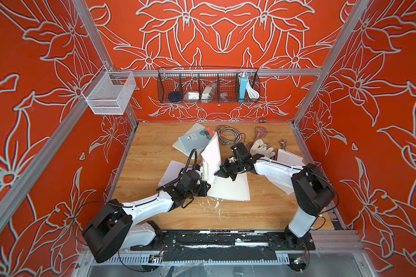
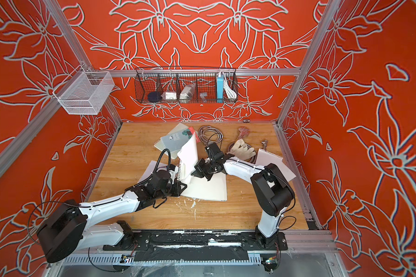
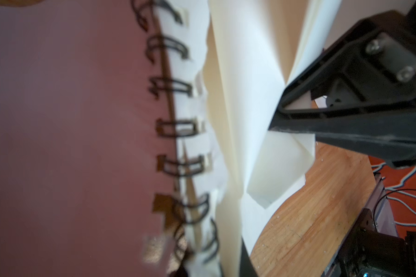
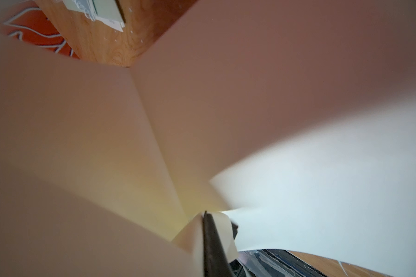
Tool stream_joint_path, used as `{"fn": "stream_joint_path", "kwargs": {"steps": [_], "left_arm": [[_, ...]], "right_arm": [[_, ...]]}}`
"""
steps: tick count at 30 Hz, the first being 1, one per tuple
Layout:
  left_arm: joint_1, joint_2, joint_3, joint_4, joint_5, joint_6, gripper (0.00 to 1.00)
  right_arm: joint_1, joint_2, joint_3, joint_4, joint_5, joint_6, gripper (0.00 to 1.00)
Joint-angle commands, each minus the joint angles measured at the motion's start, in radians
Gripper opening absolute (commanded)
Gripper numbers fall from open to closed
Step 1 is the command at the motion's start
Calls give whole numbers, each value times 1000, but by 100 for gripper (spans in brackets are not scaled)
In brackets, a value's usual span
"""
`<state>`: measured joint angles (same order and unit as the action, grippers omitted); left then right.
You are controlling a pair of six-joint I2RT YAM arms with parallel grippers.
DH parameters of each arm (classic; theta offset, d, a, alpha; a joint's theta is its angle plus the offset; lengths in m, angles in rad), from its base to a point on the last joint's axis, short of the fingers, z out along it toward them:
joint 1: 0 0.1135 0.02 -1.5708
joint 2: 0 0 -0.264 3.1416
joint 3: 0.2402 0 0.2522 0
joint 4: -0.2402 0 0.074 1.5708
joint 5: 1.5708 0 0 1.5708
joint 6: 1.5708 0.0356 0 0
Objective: Tear off pages from different notebooks
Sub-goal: Tear off the paper from the notebook.
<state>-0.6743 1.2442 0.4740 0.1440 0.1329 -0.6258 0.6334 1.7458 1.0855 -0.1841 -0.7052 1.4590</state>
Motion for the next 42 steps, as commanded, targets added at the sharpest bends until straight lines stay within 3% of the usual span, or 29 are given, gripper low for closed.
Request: {"fn": "stream_joint_path", "kwargs": {"steps": [1, 11, 12, 17, 22, 26, 30, 34, 37, 42], "left_arm": [[-9, 23, 1, 27, 16, 29, 0], [-27, 5, 10, -10, 16, 29, 0], [-27, -2, 8, -13, 160, 77, 68], [-27, -30, -8, -16, 174, 41, 89], [-25, -19, 4, -17, 160, 47, 91], [1, -109, 70, -185, 51, 71, 91], [141, -229, 107, -342, 55, 18, 92], [241, -321, 127, -448, 82, -2, 94], [282, -320, 166, -482, 93, 14, 96], [386, -222, 288, -506, 75, 84, 96]], "right_arm": [[-15, 6, -20, 95, 62, 66, 0], [-13, 9, 24, 62, 74, 14, 0], [-12, 9, 30, 60, 72, 7, 0], [-4, 10, 22, 96, 32, 33, 0], [4, 9, 32, 89, 16, 23, 0], [2, 23, 139, -110, 39, -172, 0], [2, 84, 258, -308, 7, -396, 0], [1, 155, 347, -418, -107, -572, 0], [3, 173, 402, -520, -139, -716, 0], [-1, 108, 420, -653, -93, -913, 0]]}}
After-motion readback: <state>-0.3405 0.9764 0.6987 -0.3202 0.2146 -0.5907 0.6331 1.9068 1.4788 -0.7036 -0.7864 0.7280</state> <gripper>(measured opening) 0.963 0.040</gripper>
